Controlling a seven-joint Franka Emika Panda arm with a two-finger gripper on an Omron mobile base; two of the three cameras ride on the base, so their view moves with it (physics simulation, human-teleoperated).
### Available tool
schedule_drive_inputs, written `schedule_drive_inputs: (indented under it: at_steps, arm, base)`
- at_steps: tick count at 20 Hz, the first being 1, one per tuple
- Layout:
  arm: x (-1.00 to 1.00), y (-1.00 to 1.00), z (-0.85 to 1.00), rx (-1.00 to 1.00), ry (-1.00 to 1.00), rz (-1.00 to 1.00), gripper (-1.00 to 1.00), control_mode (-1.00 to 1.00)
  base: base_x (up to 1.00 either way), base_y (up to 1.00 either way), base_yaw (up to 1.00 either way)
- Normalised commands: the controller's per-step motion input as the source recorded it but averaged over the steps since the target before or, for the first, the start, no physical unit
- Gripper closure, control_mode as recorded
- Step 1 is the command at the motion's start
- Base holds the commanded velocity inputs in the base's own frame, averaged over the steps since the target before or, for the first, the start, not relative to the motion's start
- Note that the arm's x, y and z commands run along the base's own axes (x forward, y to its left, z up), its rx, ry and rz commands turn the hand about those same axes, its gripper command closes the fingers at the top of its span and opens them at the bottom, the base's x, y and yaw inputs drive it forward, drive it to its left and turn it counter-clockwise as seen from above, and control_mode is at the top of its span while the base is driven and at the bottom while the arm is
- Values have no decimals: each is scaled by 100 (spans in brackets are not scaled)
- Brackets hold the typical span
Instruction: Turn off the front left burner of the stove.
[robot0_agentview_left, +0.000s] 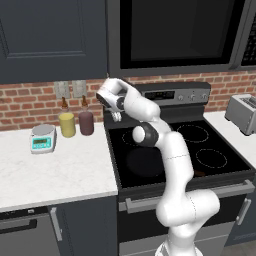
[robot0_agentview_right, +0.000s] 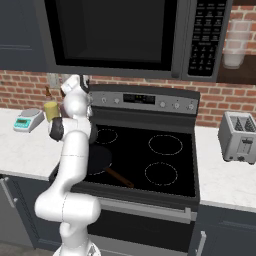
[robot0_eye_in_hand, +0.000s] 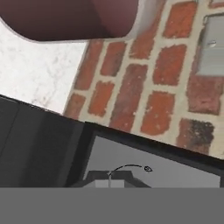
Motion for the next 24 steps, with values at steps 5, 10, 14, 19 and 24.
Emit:
schedule_drive_inputs:
  at_steps: [5,10,14,19,24]
  arm:
    - [0,-15,34,56,0,-25,100,-100]
    - [0,-15,27,58,0,-30,100,-100]
    - [0,-14,15,53,0,-35,100,-100]
    - [0,-15,7,46,0,-41,100,-100]
    - [0,-9,8,39,0,-47,100,-100]
  base:
    - [0,0,0]
    - [0,0,0]
    - [0,0,0]
    - [0,0,0]
    - [0,0,0]
